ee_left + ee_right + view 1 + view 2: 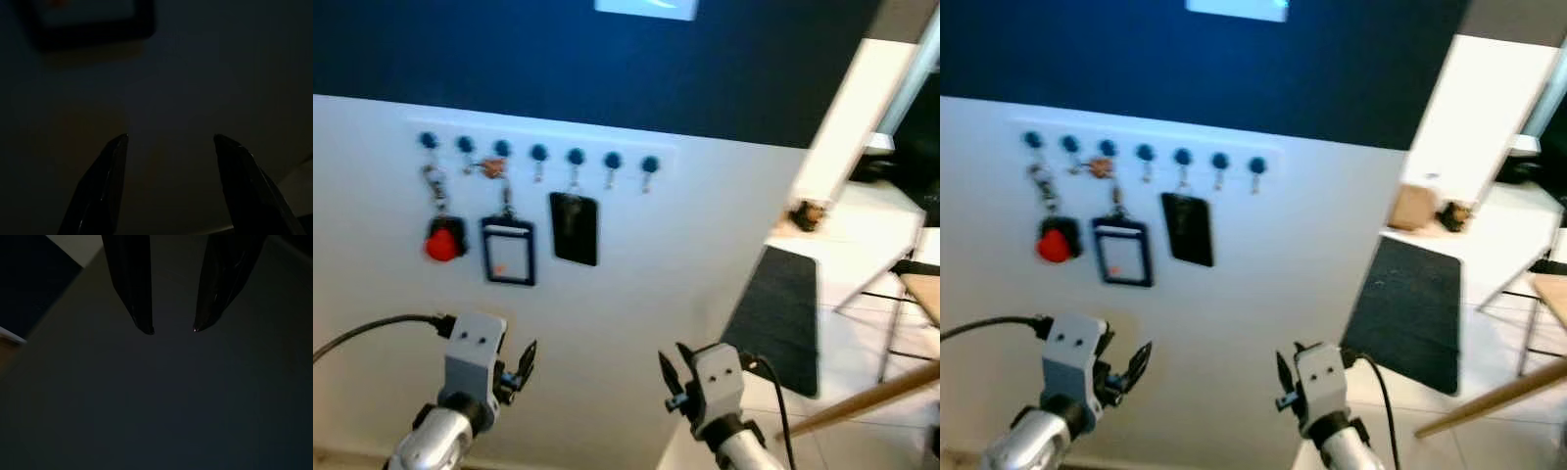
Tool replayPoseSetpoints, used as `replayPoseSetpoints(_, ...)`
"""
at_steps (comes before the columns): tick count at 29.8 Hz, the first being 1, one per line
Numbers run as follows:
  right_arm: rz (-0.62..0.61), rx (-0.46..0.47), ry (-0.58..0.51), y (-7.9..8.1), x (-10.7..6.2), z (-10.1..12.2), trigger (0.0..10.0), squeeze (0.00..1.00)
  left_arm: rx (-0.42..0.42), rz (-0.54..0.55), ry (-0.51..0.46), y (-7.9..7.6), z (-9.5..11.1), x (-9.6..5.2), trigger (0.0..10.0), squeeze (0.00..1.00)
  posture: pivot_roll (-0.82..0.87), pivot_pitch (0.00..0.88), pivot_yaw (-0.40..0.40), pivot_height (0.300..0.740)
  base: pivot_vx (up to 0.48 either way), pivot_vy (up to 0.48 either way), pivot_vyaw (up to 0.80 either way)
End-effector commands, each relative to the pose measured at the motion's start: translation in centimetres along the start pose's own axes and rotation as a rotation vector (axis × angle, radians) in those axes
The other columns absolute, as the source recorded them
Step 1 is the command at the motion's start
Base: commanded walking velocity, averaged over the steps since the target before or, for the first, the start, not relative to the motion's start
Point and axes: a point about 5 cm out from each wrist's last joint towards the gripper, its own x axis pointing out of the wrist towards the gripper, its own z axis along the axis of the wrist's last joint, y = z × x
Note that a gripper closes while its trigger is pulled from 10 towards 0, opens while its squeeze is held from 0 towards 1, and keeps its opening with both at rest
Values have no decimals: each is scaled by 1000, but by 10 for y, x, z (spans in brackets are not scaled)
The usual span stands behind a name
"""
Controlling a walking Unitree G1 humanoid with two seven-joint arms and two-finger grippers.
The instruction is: Hang keys on a hook
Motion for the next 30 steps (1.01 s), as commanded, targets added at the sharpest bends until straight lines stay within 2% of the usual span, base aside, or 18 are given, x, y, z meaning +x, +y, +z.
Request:
replayPoseSetpoints(1,6,0,28,0,-3,-5,10000,0,-10,2,21,-2,-6,-1,10000,0,127,105,-31,740,0,0,-800)
replayPoseSetpoints(27,5,0,32,2,-3,-6,10000,0,-10,-4,22,-2,-7,-1,10000,0,130,111,-27,740,0,0,-800)
replayPoseSetpoints(30,5,0,33,2,-4,-6,10000,0,-10,-6,80,1,-23,-7,10000,0,133,112,-25,740,0,0,-800)
